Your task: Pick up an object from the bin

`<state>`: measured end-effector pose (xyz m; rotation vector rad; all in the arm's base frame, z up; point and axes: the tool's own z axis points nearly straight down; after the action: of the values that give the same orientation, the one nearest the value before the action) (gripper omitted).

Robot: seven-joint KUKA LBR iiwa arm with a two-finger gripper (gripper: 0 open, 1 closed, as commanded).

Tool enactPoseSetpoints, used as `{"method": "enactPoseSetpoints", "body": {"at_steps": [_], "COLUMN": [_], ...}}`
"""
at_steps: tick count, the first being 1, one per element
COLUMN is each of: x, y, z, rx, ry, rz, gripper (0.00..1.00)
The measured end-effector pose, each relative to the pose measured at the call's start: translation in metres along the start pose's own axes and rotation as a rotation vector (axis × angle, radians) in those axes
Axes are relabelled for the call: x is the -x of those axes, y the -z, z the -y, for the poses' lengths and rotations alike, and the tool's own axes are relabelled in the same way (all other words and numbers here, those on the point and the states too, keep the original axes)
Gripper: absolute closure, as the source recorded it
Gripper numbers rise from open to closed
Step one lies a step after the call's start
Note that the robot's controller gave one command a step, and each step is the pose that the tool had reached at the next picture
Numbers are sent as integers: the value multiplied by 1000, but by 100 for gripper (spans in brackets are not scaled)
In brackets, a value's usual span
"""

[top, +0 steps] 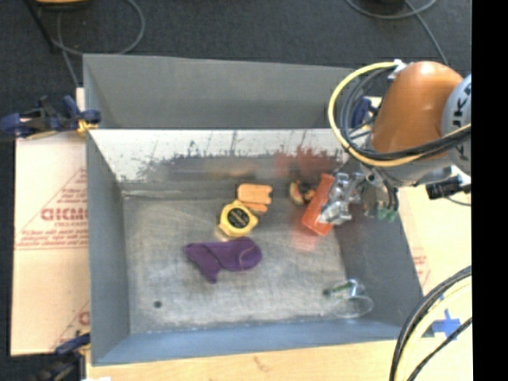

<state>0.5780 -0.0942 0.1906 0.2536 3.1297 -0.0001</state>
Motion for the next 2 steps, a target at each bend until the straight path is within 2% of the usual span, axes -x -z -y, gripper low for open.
{"method": "enactPoseSetpoints", "body": {"at_steps": [1,2], "x": [1,1], "y": [1,1], "z": [0,0], "rx": [-2,-2], "ry": [4,5], "rz": [2,2], "gripper": [0,0]}}
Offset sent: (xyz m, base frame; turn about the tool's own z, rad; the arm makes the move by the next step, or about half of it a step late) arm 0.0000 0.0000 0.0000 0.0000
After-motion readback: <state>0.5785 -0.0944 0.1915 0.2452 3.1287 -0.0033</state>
